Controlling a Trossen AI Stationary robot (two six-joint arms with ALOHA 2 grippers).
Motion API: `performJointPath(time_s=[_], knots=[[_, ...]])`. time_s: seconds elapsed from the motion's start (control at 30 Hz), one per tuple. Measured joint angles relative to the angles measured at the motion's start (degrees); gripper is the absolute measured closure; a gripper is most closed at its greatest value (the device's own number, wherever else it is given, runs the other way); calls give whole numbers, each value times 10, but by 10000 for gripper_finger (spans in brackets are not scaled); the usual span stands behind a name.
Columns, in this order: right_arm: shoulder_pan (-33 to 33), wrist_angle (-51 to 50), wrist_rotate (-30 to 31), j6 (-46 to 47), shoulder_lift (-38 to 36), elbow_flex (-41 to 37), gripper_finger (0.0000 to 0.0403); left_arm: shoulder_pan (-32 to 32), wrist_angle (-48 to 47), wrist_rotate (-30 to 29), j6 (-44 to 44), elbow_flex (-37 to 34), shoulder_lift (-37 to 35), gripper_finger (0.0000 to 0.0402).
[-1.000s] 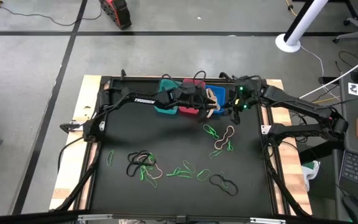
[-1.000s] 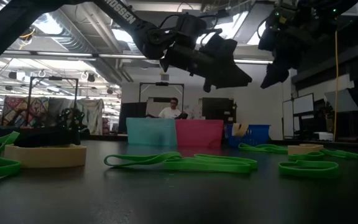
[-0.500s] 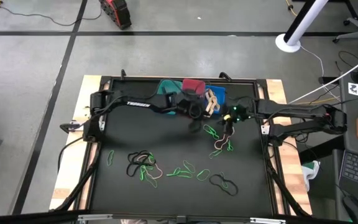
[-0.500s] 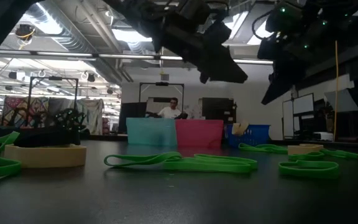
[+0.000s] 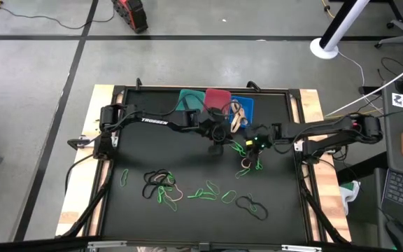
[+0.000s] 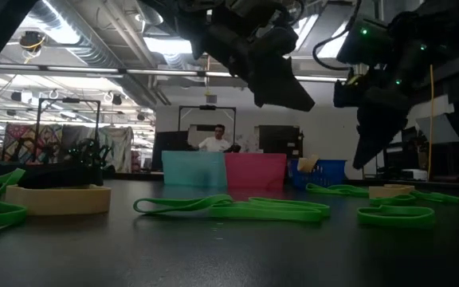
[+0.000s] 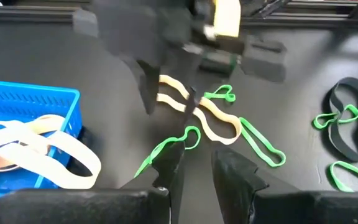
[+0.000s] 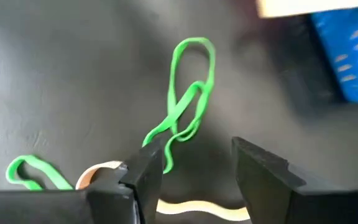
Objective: Sort rubber bands into baskets
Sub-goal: Put the green rubber band into the pink bin
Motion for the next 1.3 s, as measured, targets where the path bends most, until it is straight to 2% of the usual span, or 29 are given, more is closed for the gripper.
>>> performJointPath(time_s=[0.23,0.33,0.73,0.9,1.2,1.3], knots=[[42,19,0,1,38,0,214,0,0,-1,-1,0,0,326],[53,22,19,1,51,0,214,0,0,-1,-1,0,0,326],[51,28,38,1,101,0,219,-2,0,-1,-1,0,0,326],[51,36,38,-1,107,1,261,-2,0,-1,-1,0,0,326],[51,49,23,-6,108,0,390,-2,0,-1,-2,0,0,326],[51,43,14,-8,106,4,390,-2,0,-1,-2,0,0,326]])
